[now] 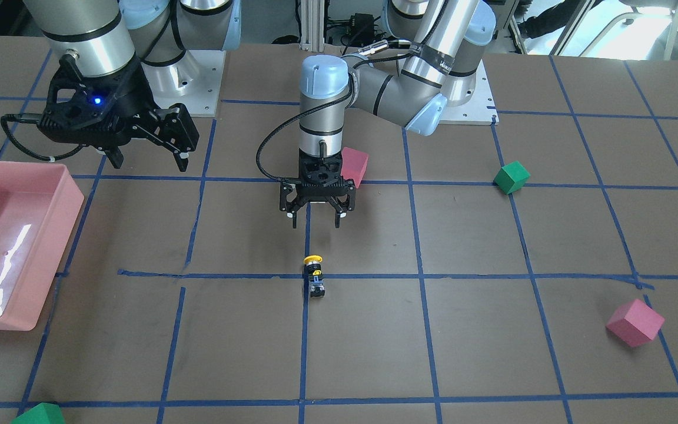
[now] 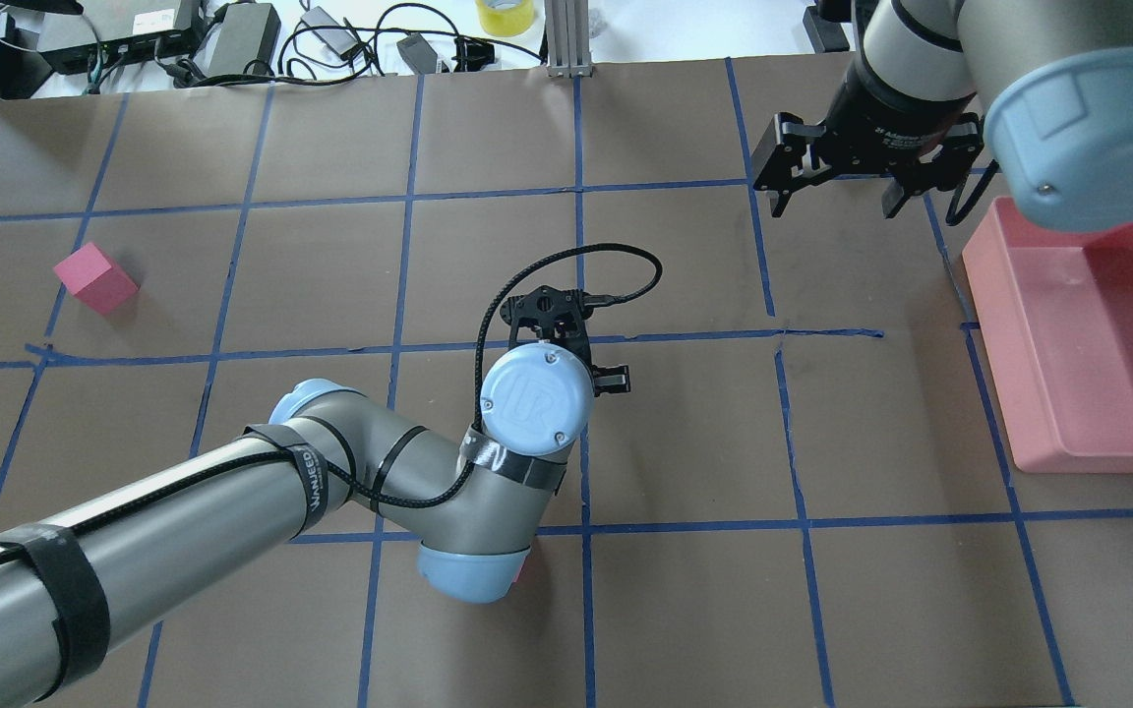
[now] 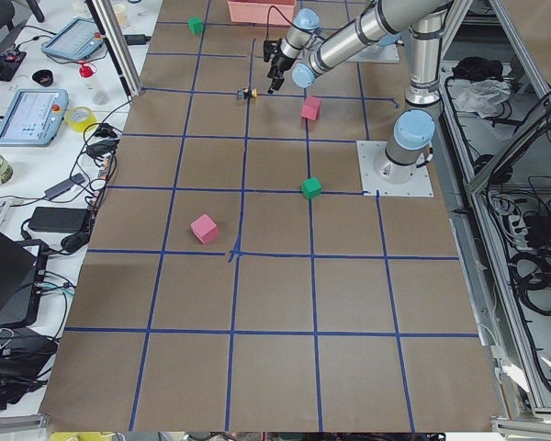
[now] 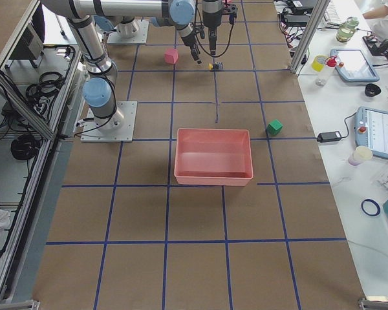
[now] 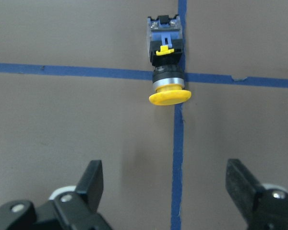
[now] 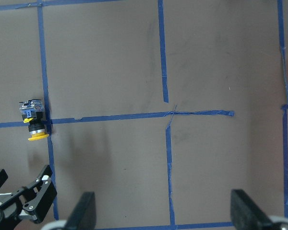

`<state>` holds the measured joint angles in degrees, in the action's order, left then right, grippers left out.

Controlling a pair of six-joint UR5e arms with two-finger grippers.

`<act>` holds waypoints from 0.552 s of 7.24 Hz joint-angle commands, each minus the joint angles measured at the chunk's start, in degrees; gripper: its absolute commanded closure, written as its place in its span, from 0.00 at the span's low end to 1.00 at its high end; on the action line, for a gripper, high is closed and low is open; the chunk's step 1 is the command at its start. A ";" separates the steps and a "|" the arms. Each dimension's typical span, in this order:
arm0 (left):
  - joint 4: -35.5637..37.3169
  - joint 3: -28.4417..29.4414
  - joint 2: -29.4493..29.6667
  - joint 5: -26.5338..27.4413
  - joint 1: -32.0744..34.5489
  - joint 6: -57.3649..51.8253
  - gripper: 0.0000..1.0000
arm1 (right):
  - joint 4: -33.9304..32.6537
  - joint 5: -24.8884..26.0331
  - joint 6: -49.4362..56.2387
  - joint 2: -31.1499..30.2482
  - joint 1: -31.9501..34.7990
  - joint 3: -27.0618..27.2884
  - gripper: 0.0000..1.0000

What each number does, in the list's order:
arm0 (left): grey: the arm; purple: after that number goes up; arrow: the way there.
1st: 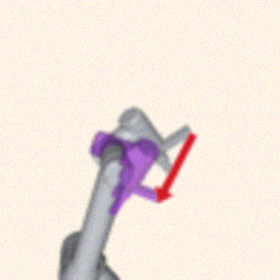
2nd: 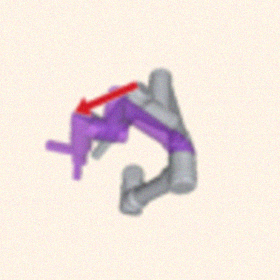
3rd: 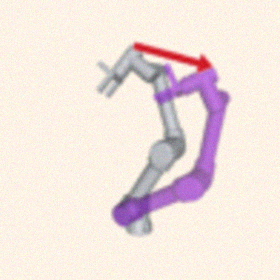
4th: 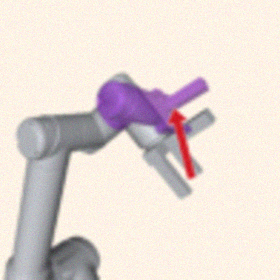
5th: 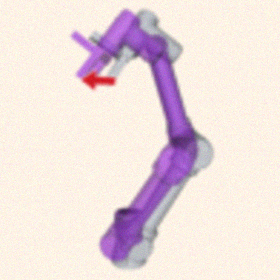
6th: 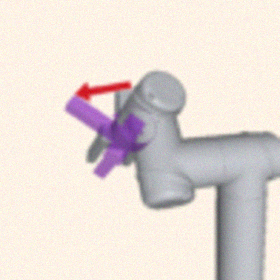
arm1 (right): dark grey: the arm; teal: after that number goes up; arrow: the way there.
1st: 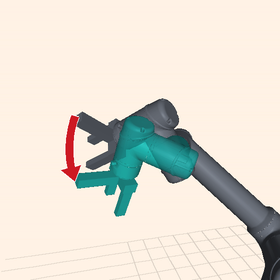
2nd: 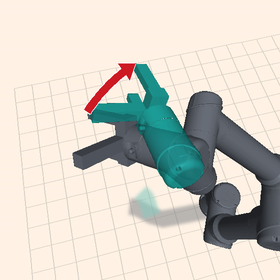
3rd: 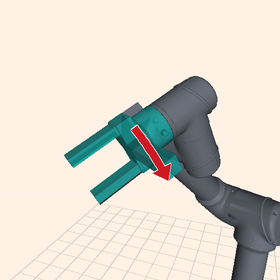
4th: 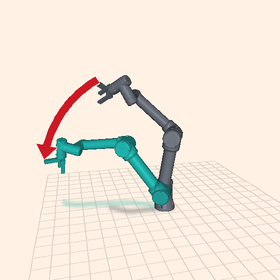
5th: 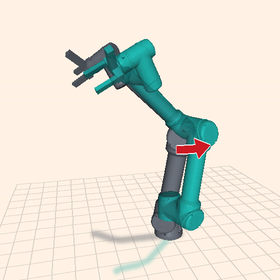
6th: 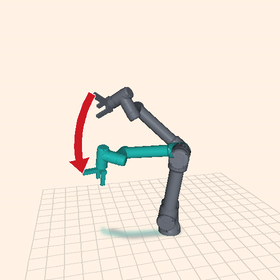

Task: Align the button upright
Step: 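Lower the left gripper over the lying switch and grasp it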

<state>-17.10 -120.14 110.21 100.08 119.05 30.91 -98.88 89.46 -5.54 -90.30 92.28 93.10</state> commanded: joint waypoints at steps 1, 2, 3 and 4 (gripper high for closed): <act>0.14 3.58 3.85 1.33 0.04 -0.06 0.10 | 0.00 0.10 0.00 -0.05 0.00 0.15 0.00; 0.14 5.16 5.61 2.39 0.04 -0.06 0.10 | 0.00 0.02 0.08 0.03 0.00 0.15 0.00; 0.31 7.18 7.28 2.48 0.04 -0.06 0.10 | 0.00 0.02 0.26 0.03 0.00 0.15 0.00; 0.32 7.72 8.51 2.49 0.04 -0.14 0.10 | 0.00 0.02 0.35 0.03 0.00 0.23 0.00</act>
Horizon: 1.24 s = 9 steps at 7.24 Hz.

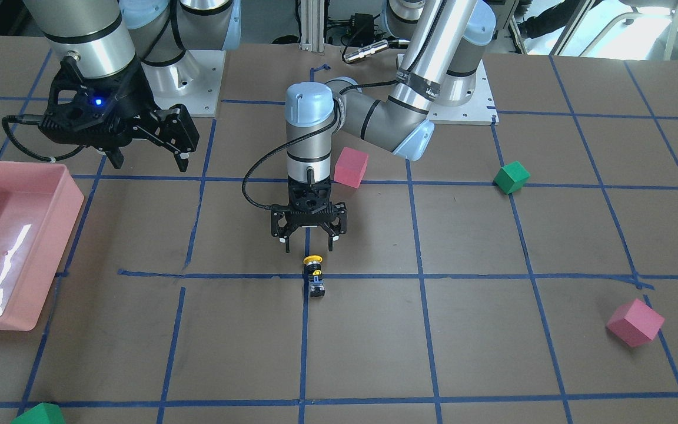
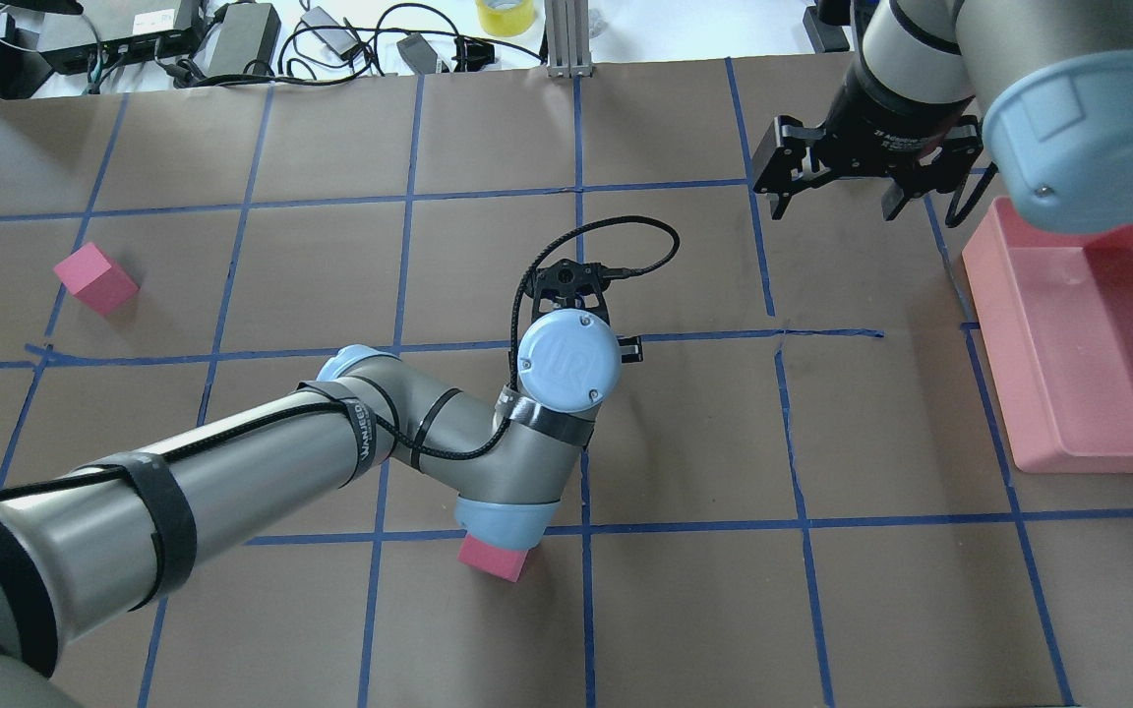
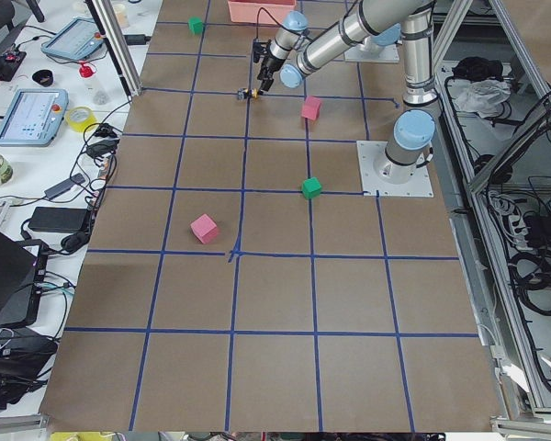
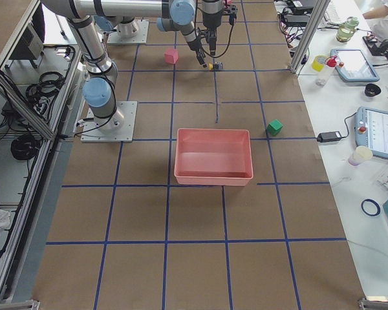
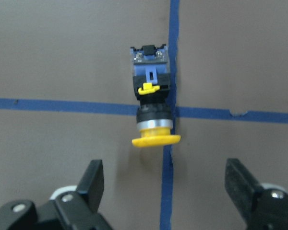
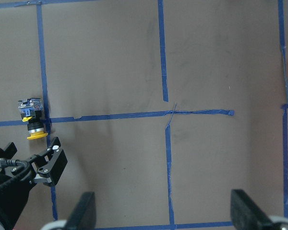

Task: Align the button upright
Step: 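Lower the left gripper over the lying switch and grasp it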

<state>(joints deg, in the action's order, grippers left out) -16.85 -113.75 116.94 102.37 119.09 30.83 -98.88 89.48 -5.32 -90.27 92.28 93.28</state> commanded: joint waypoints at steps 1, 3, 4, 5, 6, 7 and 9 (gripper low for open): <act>0.06 1.08 2.06 0.28 0.00 -0.42 0.10 | 0.00 -0.01 0.14 0.01 0.00 0.06 0.00; 0.06 0.99 2.77 0.20 0.00 -1.12 0.10 | 0.00 -0.01 0.23 0.01 0.00 0.24 0.00; -0.11 0.99 2.77 0.37 0.00 -1.64 0.10 | 0.00 -0.01 0.23 -0.08 0.00 0.24 0.00; -0.29 1.08 2.77 0.37 -0.09 -1.82 0.15 | 0.00 -0.01 0.23 -0.08 0.00 0.33 0.00; -0.29 1.34 2.68 0.37 -0.18 -2.52 0.22 | 0.00 -0.01 0.31 -0.08 -0.08 0.33 0.00; -0.47 1.43 2.68 0.37 -0.44 -3.31 0.25 | 0.00 0.08 0.49 -0.08 -0.09 0.41 0.00; -0.64 1.60 3.47 1.24 -0.62 -3.67 0.23 | 0.00 0.08 0.49 -0.08 -0.09 0.50 0.00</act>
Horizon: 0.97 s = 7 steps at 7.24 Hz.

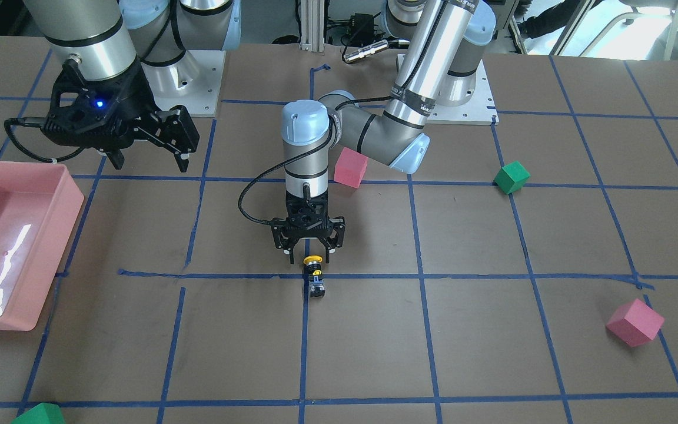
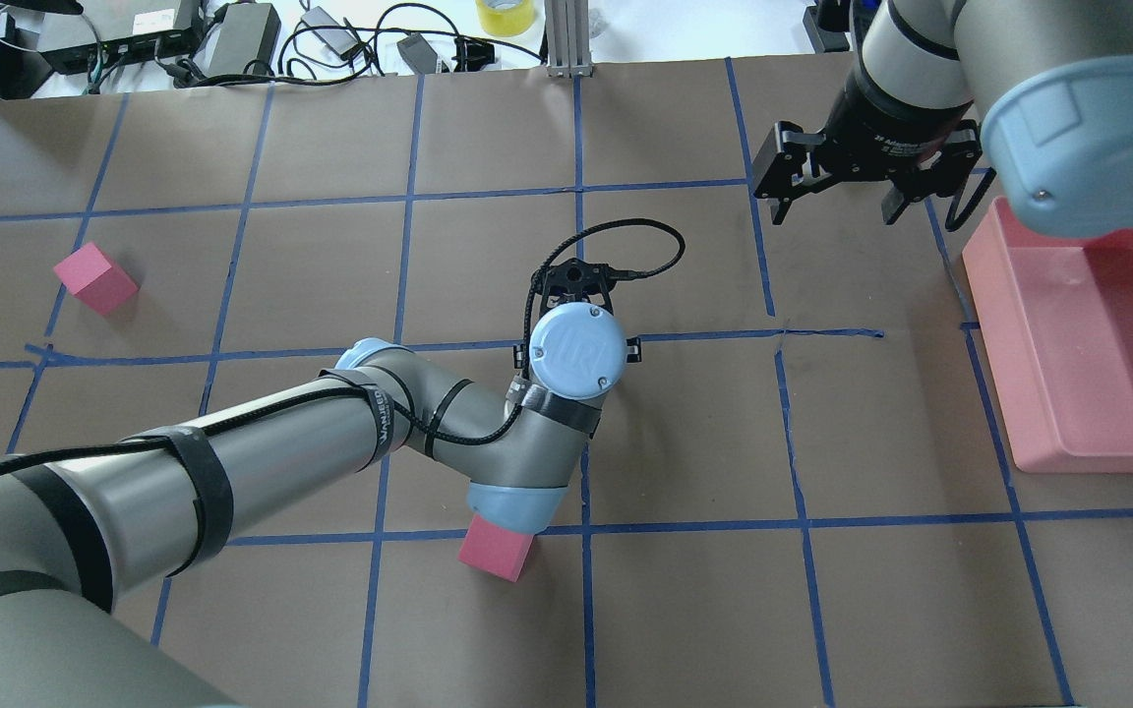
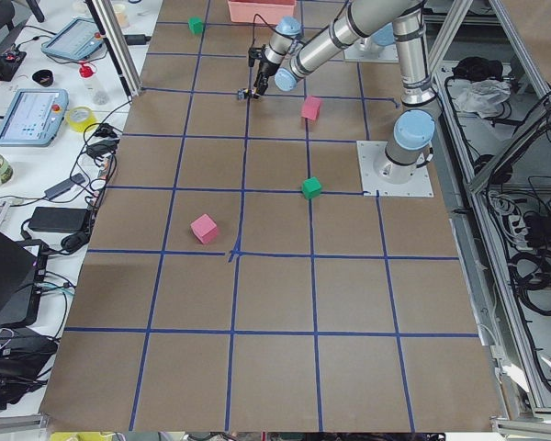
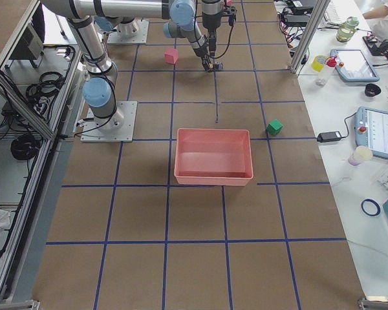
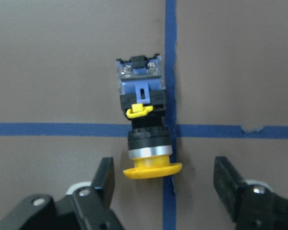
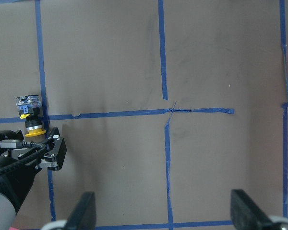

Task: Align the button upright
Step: 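Lift the switch with the left gripper and turn it yellow cap down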

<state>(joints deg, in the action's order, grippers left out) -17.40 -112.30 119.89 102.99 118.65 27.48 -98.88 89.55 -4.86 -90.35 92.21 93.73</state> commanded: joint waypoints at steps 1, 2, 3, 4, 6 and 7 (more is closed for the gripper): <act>-0.35 0.42 0.52 2.02 -0.17 -0.93 0.23 | 0.00 0.01 0.03 0.00 -0.01 0.13 0.00; -0.35 0.59 0.61 2.04 -0.17 -1.03 0.23 | 0.00 0.01 0.03 0.00 -0.01 0.05 0.00; -0.35 1.29 0.53 1.69 -0.17 -1.11 0.35 | 0.00 0.01 0.03 0.00 -0.01 0.22 0.00; -0.87 2.25 0.61 1.51 -0.17 -1.03 0.69 | 0.09 0.01 0.03 0.00 -0.01 0.22 0.00; -3.60 2.35 0.52 0.54 -0.17 -1.55 1.00 | 0.00 0.01 0.03 0.00 -0.01 0.13 0.00; -5.26 2.53 0.26 0.54 -0.17 -1.99 1.00 | 0.00 0.01 0.03 0.00 -0.01 0.13 0.00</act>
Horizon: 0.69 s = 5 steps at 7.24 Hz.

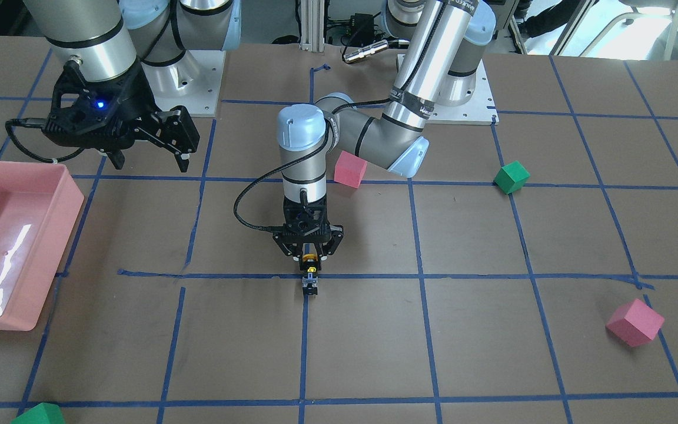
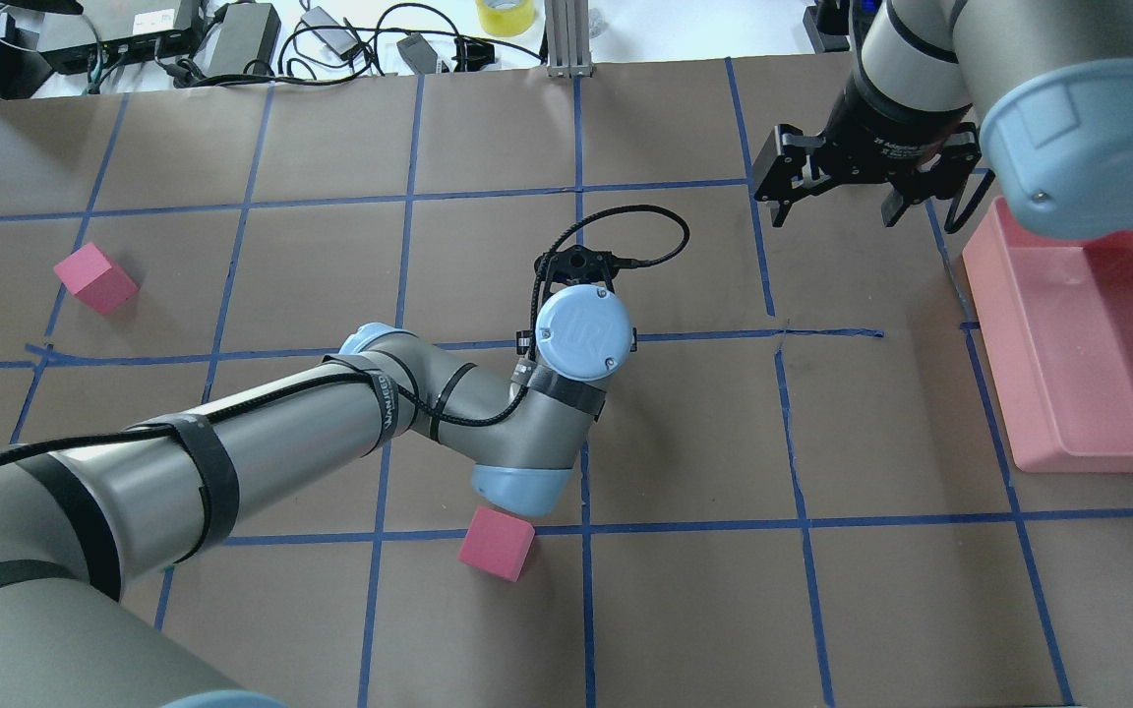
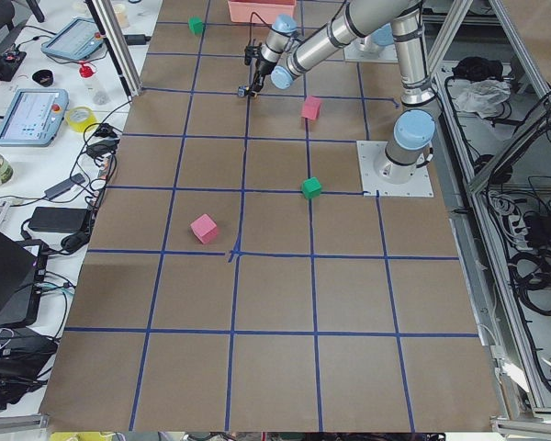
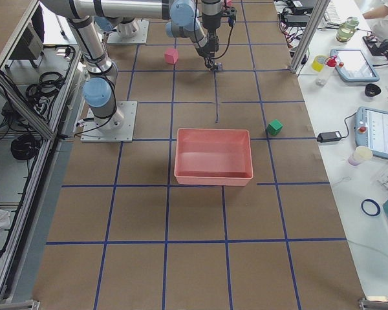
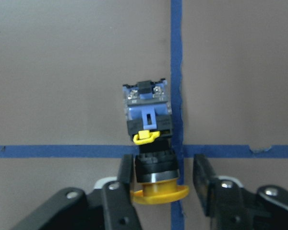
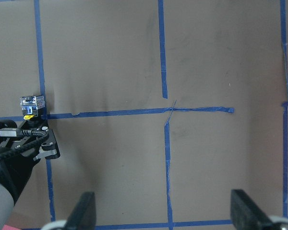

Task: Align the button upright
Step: 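Lift the switch with the left gripper and turn it yellow cap down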

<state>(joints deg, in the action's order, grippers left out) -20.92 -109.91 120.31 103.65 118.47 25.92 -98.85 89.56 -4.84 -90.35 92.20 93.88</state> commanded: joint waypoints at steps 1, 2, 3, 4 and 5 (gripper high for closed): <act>-3.59 0.65 -1.12 -0.11 0.01 -2.61 1.00 | 0.06 0.00 0.00 0.00 0.00 0.07 0.00; -11.52 3.27 -2.09 -1.16 -0.95 -1.93 1.00 | -0.03 0.00 0.00 0.00 0.00 0.07 0.00; -23.00 7.91 -3.32 -4.30 -2.87 -1.93 1.00 | -0.03 0.00 0.00 0.00 0.00 0.07 0.00; -31.64 11.43 -4.03 -5.37 -3.41 -1.75 1.00 | -0.03 0.00 0.00 0.00 0.00 0.07 0.00; -37.30 12.95 -4.82 -7.82 -4.64 -1.75 1.00 | -0.03 0.00 0.00 0.00 0.00 0.07 0.00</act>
<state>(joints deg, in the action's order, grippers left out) -49.24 -99.99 116.54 98.46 115.22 24.11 -98.88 89.56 -4.83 -90.35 92.20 93.95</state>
